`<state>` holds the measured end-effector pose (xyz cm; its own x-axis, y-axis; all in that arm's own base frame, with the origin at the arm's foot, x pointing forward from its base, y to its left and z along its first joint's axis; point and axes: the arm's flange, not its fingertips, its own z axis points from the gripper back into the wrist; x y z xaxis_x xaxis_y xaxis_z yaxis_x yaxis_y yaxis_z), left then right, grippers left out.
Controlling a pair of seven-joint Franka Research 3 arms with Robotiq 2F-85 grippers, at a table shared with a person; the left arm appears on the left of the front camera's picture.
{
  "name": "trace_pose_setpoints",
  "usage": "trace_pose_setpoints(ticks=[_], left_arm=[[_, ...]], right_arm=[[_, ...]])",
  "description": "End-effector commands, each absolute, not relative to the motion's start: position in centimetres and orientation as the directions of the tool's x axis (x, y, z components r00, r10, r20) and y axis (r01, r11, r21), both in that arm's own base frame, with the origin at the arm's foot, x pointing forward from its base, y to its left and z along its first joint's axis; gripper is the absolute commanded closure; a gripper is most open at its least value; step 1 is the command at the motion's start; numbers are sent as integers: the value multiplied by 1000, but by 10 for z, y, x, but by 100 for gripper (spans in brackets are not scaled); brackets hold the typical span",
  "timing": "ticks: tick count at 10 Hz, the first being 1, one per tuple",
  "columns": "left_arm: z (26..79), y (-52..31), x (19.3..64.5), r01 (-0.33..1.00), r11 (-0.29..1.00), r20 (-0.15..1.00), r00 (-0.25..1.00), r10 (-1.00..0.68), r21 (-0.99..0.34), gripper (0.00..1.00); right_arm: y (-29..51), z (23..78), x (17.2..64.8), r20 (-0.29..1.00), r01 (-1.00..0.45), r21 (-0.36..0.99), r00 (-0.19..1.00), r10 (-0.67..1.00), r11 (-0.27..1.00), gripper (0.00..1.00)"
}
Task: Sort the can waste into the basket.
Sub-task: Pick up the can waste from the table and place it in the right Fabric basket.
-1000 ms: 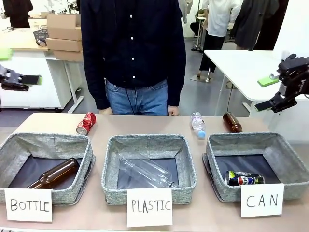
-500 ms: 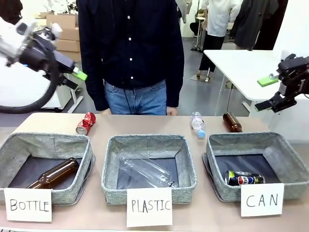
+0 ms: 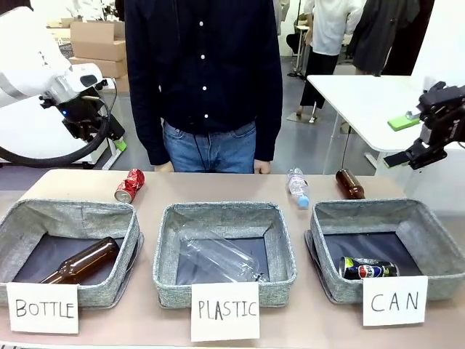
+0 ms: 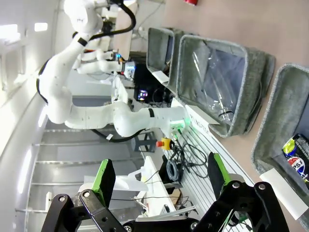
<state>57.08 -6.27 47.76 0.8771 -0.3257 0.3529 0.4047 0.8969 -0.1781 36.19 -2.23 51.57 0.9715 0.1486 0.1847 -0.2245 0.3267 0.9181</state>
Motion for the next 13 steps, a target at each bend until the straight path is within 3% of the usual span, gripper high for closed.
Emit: trace_pose_setpoints(ticks=[1, 3, 6, 13], left_arm=[[482, -65, 558, 473, 849, 403, 843, -357, -237, 0], [449, -62, 598, 320, 932, 280, 922, -265, -171, 0], [397, -52, 636, 240, 944, 262, 948, -178, -227, 0], [314, -72, 678, 269, 935, 107, 962, -251, -230, 0]], right_arm=[[-25, 517, 364, 211, -253, 910, 965, 157, 328, 0], [-25, 517, 364, 211, -253, 910, 965, 157, 328, 0], [-25, 517, 364, 211, -253, 910, 965, 157, 328, 0], [-25, 517, 364, 211, -253, 910, 965, 157, 328, 0]])
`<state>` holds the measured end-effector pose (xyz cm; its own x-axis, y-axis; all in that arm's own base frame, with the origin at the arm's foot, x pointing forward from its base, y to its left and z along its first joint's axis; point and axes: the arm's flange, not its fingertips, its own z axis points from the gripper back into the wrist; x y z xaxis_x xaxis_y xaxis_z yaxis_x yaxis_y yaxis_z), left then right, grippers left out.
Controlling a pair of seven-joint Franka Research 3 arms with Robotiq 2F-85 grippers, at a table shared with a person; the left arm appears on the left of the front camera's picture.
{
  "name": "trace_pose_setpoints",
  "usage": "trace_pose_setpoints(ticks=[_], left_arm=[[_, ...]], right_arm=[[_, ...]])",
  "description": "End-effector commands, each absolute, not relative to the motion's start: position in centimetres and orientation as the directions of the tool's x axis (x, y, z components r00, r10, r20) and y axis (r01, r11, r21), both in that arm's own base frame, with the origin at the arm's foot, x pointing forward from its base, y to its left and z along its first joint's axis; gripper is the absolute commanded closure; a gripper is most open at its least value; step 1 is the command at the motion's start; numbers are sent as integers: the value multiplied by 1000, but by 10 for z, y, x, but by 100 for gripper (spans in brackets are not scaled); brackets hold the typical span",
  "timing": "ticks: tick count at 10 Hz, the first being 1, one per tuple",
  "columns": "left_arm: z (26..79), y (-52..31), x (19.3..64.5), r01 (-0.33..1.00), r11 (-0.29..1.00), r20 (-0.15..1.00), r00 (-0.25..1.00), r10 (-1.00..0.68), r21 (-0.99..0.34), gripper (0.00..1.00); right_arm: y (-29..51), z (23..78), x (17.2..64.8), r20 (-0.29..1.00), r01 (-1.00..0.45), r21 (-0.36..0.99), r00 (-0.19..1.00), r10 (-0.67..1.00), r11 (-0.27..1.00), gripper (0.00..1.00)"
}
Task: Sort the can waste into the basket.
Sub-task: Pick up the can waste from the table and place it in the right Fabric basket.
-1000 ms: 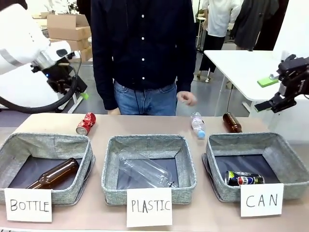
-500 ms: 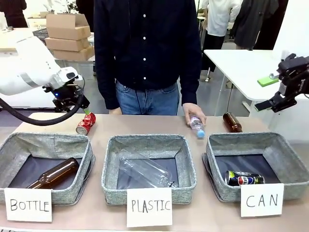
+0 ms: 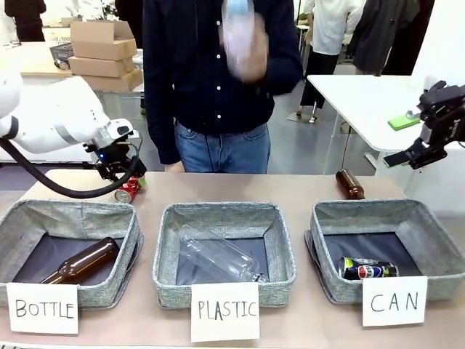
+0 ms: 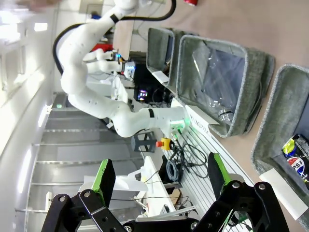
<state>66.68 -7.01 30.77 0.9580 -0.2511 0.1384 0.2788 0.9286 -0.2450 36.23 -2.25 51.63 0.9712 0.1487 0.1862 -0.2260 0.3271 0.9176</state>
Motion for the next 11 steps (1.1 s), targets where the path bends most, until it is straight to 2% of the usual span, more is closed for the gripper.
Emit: trace_pose_setpoints(ticks=[1, 3, 4, 5, 6, 7, 8, 11], left_arm=[[310, -75, 680, 273, 935, 96, 961, -258, -224, 0], [307, -76, 680, 281, 936, 105, 959, -264, -212, 0], [308, -76, 680, 270, 944, 111, 961, -253, -188, 60], [309, -76, 679, 264, 945, 113, 963, -246, -192, 60], [311, -78, 677, 274, 943, 129, 959, -253, -188, 100], [312, -79, 676, 278, 943, 128, 958, -258, -181, 65], [313, -81, 673, 299, 933, 98, 954, -285, -202, 100], [323, -80, 669, 296, 936, 140, 952, -273, -191, 100]], right_arm=[[-25, 517, 364, 211, -253, 910, 965, 157, 328, 0], [-25, 517, 364, 211, -253, 910, 965, 157, 328, 0], [-25, 517, 364, 211, -253, 910, 965, 157, 328, 0], [-25, 517, 364, 211, -253, 910, 965, 157, 328, 0], [-25, 517, 364, 211, -253, 910, 965, 157, 328, 0], [-25, 517, 364, 211, -253, 910, 965, 157, 328, 0], [-25, 517, 364, 211, -253, 910, 965, 157, 328, 0], [-25, 517, 364, 211, -253, 910, 965, 157, 328, 0]])
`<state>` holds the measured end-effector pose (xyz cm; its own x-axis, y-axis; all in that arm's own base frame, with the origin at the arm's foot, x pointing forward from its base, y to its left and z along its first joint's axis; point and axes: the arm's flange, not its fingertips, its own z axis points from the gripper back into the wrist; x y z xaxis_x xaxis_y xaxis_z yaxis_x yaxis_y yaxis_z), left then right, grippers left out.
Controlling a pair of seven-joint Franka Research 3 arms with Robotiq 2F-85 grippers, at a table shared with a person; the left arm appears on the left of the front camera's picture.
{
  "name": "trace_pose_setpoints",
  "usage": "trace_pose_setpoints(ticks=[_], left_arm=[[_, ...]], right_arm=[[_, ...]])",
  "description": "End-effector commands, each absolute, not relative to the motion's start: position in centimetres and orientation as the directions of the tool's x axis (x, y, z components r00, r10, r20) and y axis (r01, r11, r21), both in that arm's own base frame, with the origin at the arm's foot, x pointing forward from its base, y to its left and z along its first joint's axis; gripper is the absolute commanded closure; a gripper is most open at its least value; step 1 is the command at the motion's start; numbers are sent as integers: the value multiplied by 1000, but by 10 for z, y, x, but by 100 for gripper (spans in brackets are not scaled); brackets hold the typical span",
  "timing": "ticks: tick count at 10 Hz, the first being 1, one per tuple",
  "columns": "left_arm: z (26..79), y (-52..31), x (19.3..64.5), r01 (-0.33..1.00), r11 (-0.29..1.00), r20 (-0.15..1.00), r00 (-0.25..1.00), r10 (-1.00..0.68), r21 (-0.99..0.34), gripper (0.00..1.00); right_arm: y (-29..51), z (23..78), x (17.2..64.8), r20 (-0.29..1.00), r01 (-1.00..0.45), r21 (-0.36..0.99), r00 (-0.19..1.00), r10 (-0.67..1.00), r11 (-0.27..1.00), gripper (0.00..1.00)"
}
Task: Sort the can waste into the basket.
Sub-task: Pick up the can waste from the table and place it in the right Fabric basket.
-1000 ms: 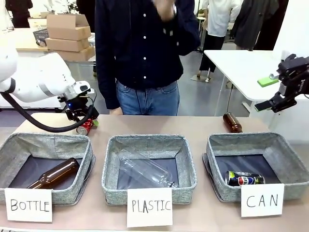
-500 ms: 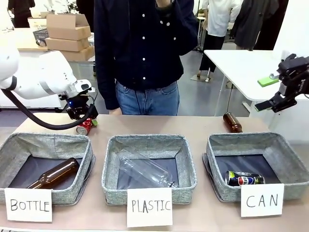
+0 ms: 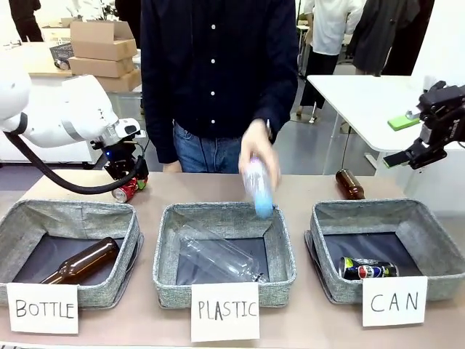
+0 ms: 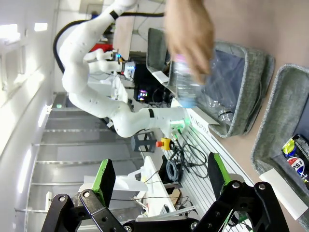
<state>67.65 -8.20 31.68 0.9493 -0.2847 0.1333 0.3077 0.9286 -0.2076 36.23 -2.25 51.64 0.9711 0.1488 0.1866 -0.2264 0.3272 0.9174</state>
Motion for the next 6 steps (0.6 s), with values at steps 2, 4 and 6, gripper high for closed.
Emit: trace_pose_setpoints(ticks=[2, 4, 6], left_arm=[[336, -73, 665, 267, 942, 170, 957, -235, -202, 100], [381, -58, 636, 355, 888, 242, 926, -291, -290, 100], [462, -44, 539, 572, 715, 348, 818, -459, -402, 100]], right_arm=[[-25, 517, 364, 211, -253, 910, 965, 157, 328, 0], [-25, 517, 364, 211, -253, 910, 965, 157, 328, 0], [-25, 517, 364, 211, -253, 910, 965, 157, 328, 0]])
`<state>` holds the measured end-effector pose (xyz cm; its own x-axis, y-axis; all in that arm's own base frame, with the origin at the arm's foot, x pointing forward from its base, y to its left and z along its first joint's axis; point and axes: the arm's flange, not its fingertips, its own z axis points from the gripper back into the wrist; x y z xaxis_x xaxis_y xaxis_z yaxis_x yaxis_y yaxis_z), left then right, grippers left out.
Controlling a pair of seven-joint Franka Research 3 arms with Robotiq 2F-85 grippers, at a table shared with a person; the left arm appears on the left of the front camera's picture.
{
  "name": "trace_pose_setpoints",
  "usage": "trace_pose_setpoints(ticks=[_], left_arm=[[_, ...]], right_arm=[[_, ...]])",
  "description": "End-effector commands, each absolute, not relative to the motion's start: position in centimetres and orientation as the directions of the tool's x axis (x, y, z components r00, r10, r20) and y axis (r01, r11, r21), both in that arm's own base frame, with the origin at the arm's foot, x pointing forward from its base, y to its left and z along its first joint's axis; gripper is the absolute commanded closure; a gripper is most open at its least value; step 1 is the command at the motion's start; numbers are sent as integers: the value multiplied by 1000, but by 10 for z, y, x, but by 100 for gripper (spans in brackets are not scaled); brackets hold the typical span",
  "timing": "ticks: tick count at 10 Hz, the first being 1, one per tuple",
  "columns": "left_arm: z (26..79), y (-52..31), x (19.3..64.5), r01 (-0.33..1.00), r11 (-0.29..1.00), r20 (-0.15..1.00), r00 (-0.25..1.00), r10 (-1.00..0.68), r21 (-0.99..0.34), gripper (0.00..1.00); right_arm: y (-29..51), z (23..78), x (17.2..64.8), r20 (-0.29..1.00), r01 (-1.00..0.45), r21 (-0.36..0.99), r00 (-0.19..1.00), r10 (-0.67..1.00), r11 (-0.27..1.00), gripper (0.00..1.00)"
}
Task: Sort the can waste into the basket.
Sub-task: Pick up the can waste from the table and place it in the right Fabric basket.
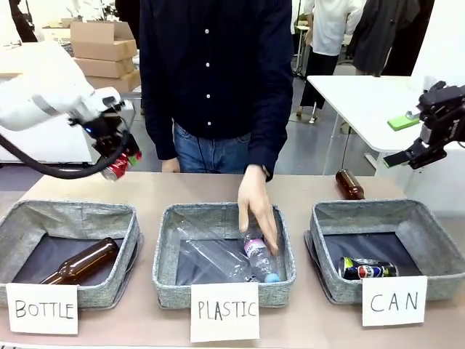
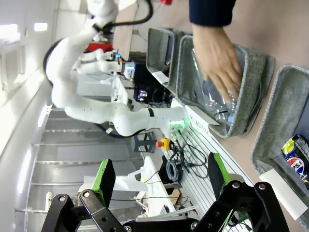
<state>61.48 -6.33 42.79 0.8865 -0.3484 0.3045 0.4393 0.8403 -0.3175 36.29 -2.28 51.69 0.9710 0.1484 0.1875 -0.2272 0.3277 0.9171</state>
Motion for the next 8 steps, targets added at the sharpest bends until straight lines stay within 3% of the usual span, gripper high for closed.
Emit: trace_pose_setpoints(ticks=[1, 2, 4, 5, 6, 7, 8], left_arm=[[487, -38, 484, 691, 597, 434, 722, -538, -408, 100], [497, -36, 430, 789, 465, 482, 614, -624, -403, 100], [481, -38, 363, 863, 314, 511, 492, -705, -396, 100], [471, -33, 350, 869, 298, 526, 479, -703, -394, 100], [459, -25, 357, 838, 386, 510, 543, -668, -386, 100], [484, -45, 351, 862, 295, 541, 492, -682, -412, 100], [484, -45, 351, 862, 295, 541, 492, -682, -412, 100]], right_arm=[[-25, 517, 364, 211, -253, 910, 965, 157, 328, 0], [-25, 517, 364, 211, -253, 910, 965, 157, 328, 0], [-25, 517, 364, 211, -253, 910, 965, 157, 328, 0], [-25, 517, 364, 211, -253, 910, 965, 157, 328, 0], [-25, 517, 364, 211, -253, 910, 965, 157, 328, 0], [-25, 517, 364, 211, -253, 910, 965, 157, 328, 0], [-25, 517, 364, 211, -253, 910, 965, 157, 328, 0]])
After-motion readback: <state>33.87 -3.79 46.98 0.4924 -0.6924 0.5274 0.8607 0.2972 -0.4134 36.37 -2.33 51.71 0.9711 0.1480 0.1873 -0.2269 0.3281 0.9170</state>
